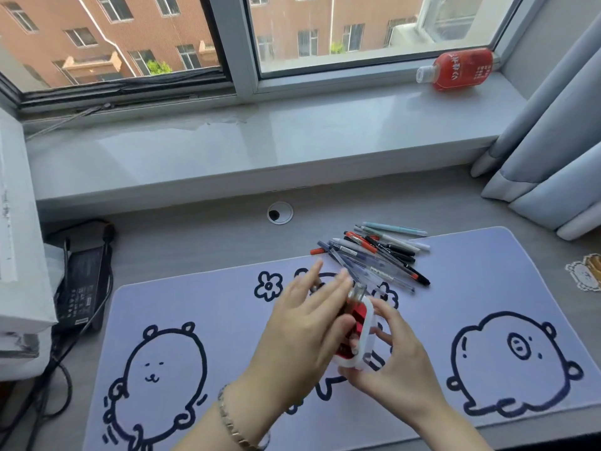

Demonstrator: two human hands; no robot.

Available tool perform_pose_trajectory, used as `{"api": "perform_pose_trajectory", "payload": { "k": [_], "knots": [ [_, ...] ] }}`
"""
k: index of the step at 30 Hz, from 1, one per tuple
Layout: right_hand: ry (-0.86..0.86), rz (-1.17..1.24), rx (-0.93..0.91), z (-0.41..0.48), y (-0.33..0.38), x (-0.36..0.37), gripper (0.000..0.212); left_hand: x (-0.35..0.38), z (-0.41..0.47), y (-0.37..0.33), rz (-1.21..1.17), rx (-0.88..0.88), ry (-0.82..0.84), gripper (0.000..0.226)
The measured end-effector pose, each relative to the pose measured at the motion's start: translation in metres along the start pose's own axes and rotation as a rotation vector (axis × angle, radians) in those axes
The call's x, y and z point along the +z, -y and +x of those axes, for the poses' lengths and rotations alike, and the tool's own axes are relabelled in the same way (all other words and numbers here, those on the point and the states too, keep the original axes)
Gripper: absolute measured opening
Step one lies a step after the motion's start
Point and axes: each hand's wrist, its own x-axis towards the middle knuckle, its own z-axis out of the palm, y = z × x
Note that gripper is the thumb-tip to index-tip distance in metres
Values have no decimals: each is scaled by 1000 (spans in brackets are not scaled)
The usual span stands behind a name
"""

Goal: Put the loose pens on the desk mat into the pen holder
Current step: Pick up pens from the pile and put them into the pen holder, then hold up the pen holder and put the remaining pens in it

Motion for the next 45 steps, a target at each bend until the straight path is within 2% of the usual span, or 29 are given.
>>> {"api": "perform_pose_trajectory", "payload": {
  "k": [3, 5, 6, 7, 11, 14, 16, 17, 19, 22, 25, 28, 31, 34, 37, 41, 45],
  "knots": [
    [55, 52, -1, 0, -1, 0, 78, -21, -3, 8, -219, 2, 121, 64],
    [99, 74, 10, 3, 0, -2, 80, -30, -9, 18, -365, -165, 173, 106],
    [122, 73, 13, 7, 2, -3, 81, -31, -12, 24, -416, -251, 216, 121],
    [147, 60, 5, 10, 2, -3, 81, -30, -16, 27, -447, -309, 259, 127],
    [257, -33, -60, 25, 5, -2, 81, -20, -26, 35, -520, -407, 281, 114],
    [316, -37, -90, 36, 4, 3, 86, -16, -28, 47, -494, -400, 284, 114],
    [410, -33, -70, 45, 1, 6, 91, -11, -29, 52, -465, -403, 220, 109],
    [443, -107, -71, 52, -4, 6, 92, -9, -29, 53, -457, -419, 169, 105],
    [358, -341, -54, 67, -18, 6, 80, -6, -29, 54, -444, -489, 63, 103],
    [87, -533, 105, 87, -37, 6, 43, -7, -26, 62, -434, -593, -42, 107],
    [69, -685, 140, 97, -51, 15, 30, -10, -20, 68, -407, -640, -11, 110],
    [51, -693, 103, 100, -56, 22, 20, -9, -18, 69, -399, -643, 39, 110],
    [152, -692, 210, 96, -59, 15, 18, -8, -19, 70, -408, -641, 63, 110],
    [208, -406, 282, 79, -48, -3, 11, -7, -22, 71, -443, -647, 52, 107],
    [298, -244, 223, 61, -19, -32, 12, -7, -24, 69, -450, -642, 25, 103],
    [418, -339, 87, 50, 43, -66, 17, -5, -27, 70, -471, -646, -4, 106],
    [512, -602, 12, 63, 84, -59, 26, -5, -29, 72, -486, -657, 2, 109]
  ]
}}
